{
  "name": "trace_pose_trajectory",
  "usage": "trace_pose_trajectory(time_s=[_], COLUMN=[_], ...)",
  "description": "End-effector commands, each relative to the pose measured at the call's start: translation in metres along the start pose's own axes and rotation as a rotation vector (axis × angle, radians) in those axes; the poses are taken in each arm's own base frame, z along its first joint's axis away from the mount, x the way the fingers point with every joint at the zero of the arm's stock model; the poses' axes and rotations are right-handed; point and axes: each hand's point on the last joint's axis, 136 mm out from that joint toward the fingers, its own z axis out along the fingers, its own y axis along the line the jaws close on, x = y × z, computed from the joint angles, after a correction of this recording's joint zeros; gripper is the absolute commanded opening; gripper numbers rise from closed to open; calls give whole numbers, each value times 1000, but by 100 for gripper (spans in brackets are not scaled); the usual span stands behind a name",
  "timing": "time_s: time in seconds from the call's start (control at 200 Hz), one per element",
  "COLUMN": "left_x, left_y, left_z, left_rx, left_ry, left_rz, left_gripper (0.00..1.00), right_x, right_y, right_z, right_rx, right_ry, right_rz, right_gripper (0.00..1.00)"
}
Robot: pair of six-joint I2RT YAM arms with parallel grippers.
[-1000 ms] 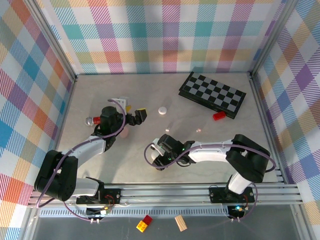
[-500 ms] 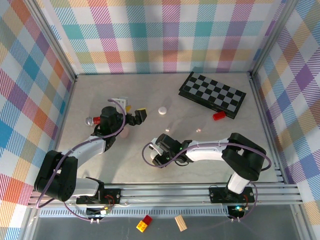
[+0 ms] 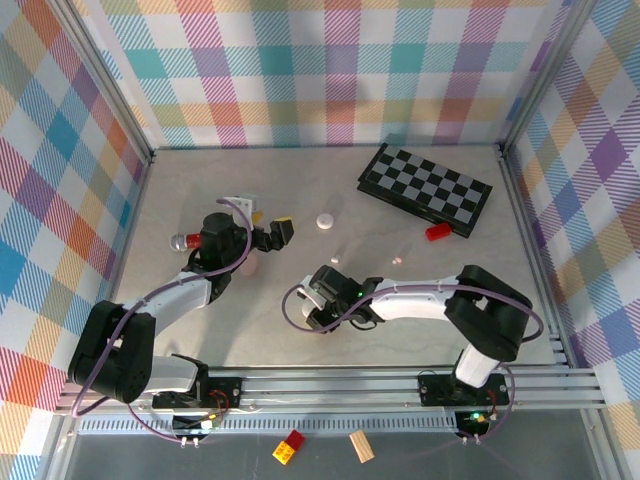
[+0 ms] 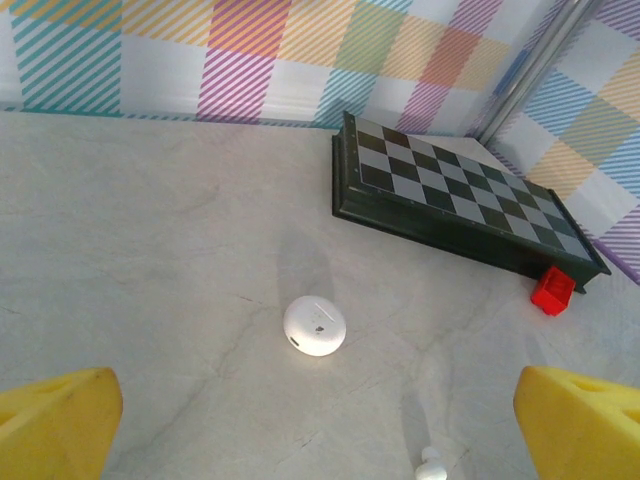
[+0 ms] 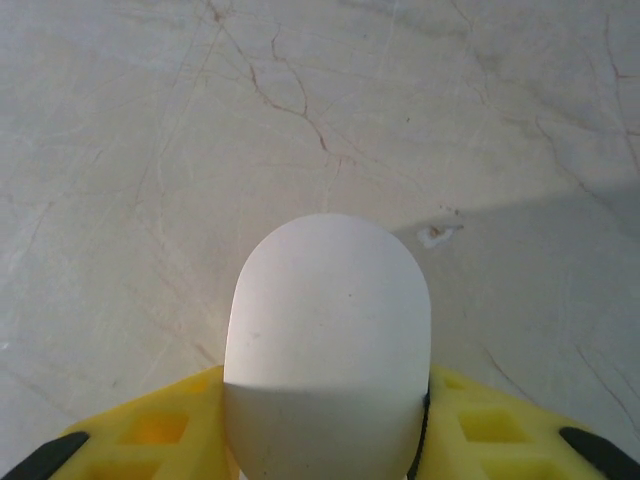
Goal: Insert the wireless bluetooth earbuds into the charging case
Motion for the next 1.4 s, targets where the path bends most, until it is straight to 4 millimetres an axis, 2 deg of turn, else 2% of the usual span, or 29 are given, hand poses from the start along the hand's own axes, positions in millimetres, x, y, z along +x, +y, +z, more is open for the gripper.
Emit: trace_pose_trajectory(time_s=[0.0, 0.175, 0.335, 0.47, 0.6, 0.715, 0.795, 0.96, 1.12, 1.245, 1.395], left_x=[-16, -42, -53, -45, -25, -4, 4, 22, 25, 26, 26], left_y=[-10, -23, -46, -87, -126, -151, -165, -181, -193, -197, -203], left_z=[-7, -21, -31, -40, -55, -62, -66, -69, -72, -76, -78], left_rx=[44, 79, 174, 353, 550, 695, 778, 873, 936, 972, 999], left_ry=[-42, -124, -125, -113, -70, -2, 35, 128, 149, 169, 194], left_rz=[36, 65, 123, 245, 374, 416, 419, 427, 422, 406, 387], left_gripper=[100, 100, 100, 100, 100, 100, 100, 95, 91, 80, 64], right_x=[-27, -42, -56, -69, -76, -83, -85, -86, -91, -96, -97], right_y=[-2, -24, -54, -67, -73, -71, -61, -43, -26, -21, -19], right_z=[-36, -79, -119, -149, -169, -181, -188, -200, -213, -220, -219], right_rx=[-24, -76, -70, -84, -98, -143, -196, -285, -371, -396, -414], right_ry=[-71, -139, -202, -263, -302, -339, -344, -360, -397, -430, -429], right_rz=[-42, -34, -59, -81, -103, -99, -121, -167, -219, -252, -266], right_gripper=[36, 36, 36, 36, 36, 35, 35, 35, 34, 34, 34])
